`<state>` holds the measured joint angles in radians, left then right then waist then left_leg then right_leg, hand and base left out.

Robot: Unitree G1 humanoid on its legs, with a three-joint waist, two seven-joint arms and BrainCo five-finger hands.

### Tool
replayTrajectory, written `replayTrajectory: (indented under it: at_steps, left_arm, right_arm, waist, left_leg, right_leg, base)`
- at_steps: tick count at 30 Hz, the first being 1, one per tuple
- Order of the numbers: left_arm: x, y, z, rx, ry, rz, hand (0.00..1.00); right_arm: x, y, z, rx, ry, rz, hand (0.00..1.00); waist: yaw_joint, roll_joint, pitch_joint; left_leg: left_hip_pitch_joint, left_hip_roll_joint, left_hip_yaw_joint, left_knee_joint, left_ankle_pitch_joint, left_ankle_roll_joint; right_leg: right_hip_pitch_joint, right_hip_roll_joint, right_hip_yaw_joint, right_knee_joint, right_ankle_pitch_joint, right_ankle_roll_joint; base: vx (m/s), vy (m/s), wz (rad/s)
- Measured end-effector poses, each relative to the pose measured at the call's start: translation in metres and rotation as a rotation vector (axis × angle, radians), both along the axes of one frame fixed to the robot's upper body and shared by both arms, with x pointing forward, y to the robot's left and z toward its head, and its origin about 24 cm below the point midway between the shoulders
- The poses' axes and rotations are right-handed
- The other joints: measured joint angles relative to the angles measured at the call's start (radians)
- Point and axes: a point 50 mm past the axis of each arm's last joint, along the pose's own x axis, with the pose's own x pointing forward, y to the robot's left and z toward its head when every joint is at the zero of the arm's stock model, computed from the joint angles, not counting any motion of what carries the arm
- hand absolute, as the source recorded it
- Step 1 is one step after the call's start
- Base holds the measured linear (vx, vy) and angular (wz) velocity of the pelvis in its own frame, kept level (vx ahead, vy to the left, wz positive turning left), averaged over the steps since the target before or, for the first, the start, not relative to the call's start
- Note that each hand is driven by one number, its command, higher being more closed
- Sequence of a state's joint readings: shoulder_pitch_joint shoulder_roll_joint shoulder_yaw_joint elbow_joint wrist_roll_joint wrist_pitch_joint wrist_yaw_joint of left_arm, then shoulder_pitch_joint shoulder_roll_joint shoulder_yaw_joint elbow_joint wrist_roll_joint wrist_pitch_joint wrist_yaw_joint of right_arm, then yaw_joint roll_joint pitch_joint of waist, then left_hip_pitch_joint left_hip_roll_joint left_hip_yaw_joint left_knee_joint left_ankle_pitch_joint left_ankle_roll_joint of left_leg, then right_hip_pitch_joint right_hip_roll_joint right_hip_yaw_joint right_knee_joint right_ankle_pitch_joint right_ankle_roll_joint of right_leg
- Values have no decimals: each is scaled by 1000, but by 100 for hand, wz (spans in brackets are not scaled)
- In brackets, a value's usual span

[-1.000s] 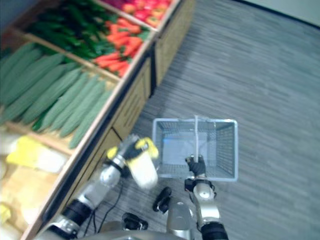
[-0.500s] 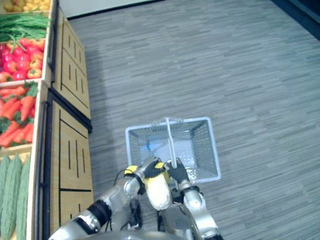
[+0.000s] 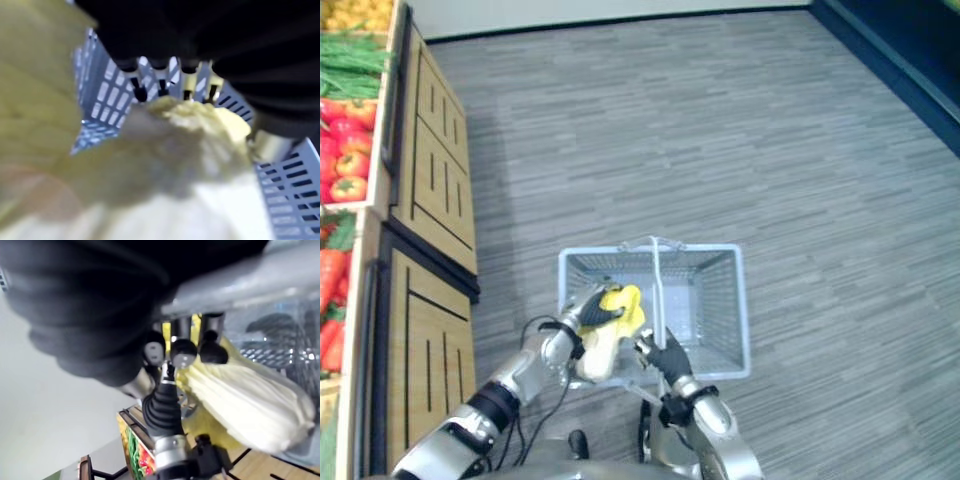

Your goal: Pick vegetable in the basket

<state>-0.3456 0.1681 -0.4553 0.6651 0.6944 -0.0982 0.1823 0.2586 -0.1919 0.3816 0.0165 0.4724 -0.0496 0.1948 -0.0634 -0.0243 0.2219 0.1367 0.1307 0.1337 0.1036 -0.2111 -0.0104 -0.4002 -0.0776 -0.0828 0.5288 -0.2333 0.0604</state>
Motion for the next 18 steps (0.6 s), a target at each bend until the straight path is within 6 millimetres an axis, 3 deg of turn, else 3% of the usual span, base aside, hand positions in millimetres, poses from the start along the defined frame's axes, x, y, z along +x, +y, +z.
replayTrajectory:
  at_steps: [1,2,3,5,7,8,9,10,11,12,13,15,16,18]
  left_arm:
    - [4,2,3,-2,-12,17,0]
    - [8,3,6,1,-34,25,0]
    - [10,1,8,-14,-37,35,0]
    - [15,0,14,-20,-68,30,0]
    - [16,4,17,-58,-90,56,0]
    - [14,7,17,-110,-89,84,0]
    - [11,10,16,-138,-85,108,0]
    - [5,17,13,-204,-70,164,0]
    - [-3,25,5,-263,-31,235,0]
    - [-9,29,1,-302,-12,277,0]
    - [-23,30,-5,-383,7,345,0]
    - [-45,32,-11,-449,-5,437,0]
    - [-52,32,-13,-474,0,461,0]
    - [-64,41,-13,-530,-1,529,0]
  right_arm:
    - [-2,2,-1,22,17,-5,100]
    - [-5,4,-5,29,42,-10,100]
    - [-3,2,-8,16,55,-7,100]
    - [-3,-6,-12,7,78,-55,100]
    - [-2,-11,-13,-10,77,-71,100]
    - [-1,-11,-12,-29,70,-72,100]
    - [1,-12,-12,-46,62,-67,100]
    - [4,-14,-16,-73,69,-64,100]
    - [3,-18,-23,-104,97,-82,100]
    - [1,-21,-27,-118,117,-99,100]
    - [-2,-32,-33,-149,150,-154,100]
    - [-8,-54,-40,-227,191,-268,100]
    - [-8,-64,-41,-253,197,-312,100]
    - [-3,-85,-42,-335,194,-400,100]
  waist:
    - [-2,-9,-5]
    - [-8,-8,3]
    - [-5,29,15]
    - [-22,32,20]
    - [-33,36,18]
    - [-33,38,16]
    - [-33,44,17]
    - [-29,55,16]
    - [-24,58,17]
    - [-18,59,18]
    - [4,68,18]
    - [33,74,12]
    - [55,80,8]
    - [65,84,5]
  left_leg:
    - [11,12,-4,5,-20,-32]
    - [46,26,-7,9,-51,-82]
    - [54,59,-4,11,-58,-90]
    - [66,58,-4,34,-5,-92]
    - [69,77,-25,90,18,-91]
    - [43,87,-53,156,21,-93]
    - [17,95,-72,210,22,-94]
    - [-52,113,-103,354,51,-139]
    - [-129,131,-128,511,131,-183]
    - [-163,140,-128,599,143,-190]
    - [-213,167,-90,736,132,-179]
    - [-302,181,38,805,63,-109]
    - [-341,173,99,787,31,-96]
    - [-398,136,212,673,-3,-94]
  right_leg:
    - [8,-9,42,-183,105,0]
    - [47,-16,36,-274,277,-5]
    - [65,14,10,-267,273,-8]
    - [59,10,14,-108,167,-47]
    - [77,11,10,-37,104,-45]
    - [113,12,1,-60,49,-45]
    - [128,18,-5,-77,37,-47]
    - [168,28,-25,-110,28,-53]
    - [232,28,-54,-158,27,-62]
    - [274,27,-72,-188,28,-70]
    - [354,26,-101,-240,31,-79]
    - [462,3,-154,-316,32,-76]
    - [487,-14,-175,-340,31,-67]
    - [525,-55,-225,-376,28,-34]
  base:
    - [479,-329,51]
    - [508,-349,38]
    - [458,-302,30]
    - [372,-260,40]
    - [353,-249,59]
    - [322,-220,47]
    - [255,-183,40]
    - [234,-157,48]
    - [289,-179,57]
    - [289,-113,60]
    - [313,-65,51]
    - [341,-12,68]
    - [286,64,66]
    - [278,121,71]
